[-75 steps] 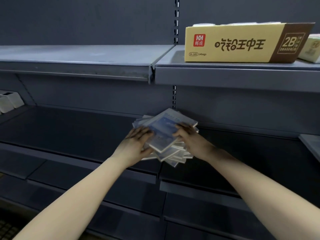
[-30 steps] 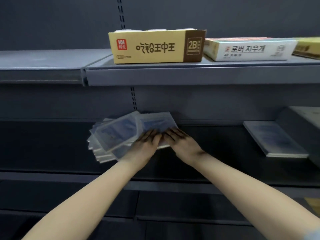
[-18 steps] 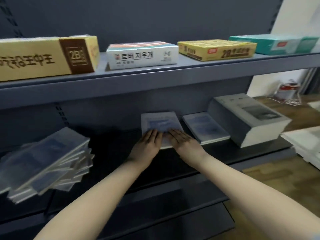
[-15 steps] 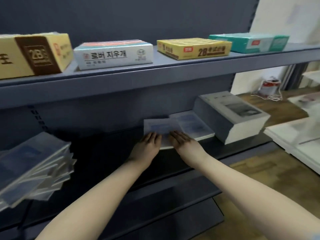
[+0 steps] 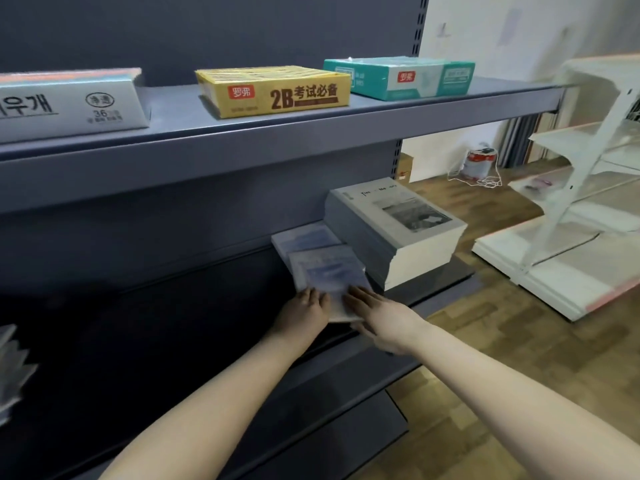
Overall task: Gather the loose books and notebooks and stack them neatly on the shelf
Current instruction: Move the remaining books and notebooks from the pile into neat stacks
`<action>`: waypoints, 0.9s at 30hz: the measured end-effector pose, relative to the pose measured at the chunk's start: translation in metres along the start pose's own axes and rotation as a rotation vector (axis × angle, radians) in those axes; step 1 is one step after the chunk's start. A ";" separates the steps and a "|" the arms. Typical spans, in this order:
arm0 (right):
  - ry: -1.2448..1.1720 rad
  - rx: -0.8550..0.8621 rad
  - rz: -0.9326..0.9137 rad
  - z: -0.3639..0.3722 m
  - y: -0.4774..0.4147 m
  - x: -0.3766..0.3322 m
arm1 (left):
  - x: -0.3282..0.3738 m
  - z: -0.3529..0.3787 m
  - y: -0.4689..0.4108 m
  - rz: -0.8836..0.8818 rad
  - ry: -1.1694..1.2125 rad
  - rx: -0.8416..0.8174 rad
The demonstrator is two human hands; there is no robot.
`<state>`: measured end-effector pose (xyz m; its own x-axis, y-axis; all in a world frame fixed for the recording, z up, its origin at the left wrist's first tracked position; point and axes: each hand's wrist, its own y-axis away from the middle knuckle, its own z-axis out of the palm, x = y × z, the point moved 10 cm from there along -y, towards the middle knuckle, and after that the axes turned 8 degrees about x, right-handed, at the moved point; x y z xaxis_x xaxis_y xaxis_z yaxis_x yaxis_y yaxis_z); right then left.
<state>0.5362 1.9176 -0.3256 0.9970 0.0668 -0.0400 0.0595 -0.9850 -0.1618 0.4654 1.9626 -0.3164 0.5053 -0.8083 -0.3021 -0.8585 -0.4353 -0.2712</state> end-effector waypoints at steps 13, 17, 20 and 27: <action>-0.069 0.058 0.090 0.000 -0.036 0.026 | -0.016 0.022 -0.025 -0.213 0.197 -0.034; -0.085 0.089 0.123 0.004 -0.052 0.030 | -0.022 0.027 -0.027 -0.282 0.185 -0.073; -0.080 0.060 0.150 0.008 -0.061 0.031 | -0.025 0.029 -0.031 -0.317 0.213 -0.067; -0.145 -0.002 0.159 0.014 -0.077 0.034 | -0.037 0.039 -0.038 -0.356 0.231 -0.127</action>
<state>0.5646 1.9976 -0.3282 0.9762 -0.0677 -0.2062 -0.0979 -0.9853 -0.1399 0.4824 2.0244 -0.3304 0.7510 -0.6603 0.0057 -0.6458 -0.7362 -0.2024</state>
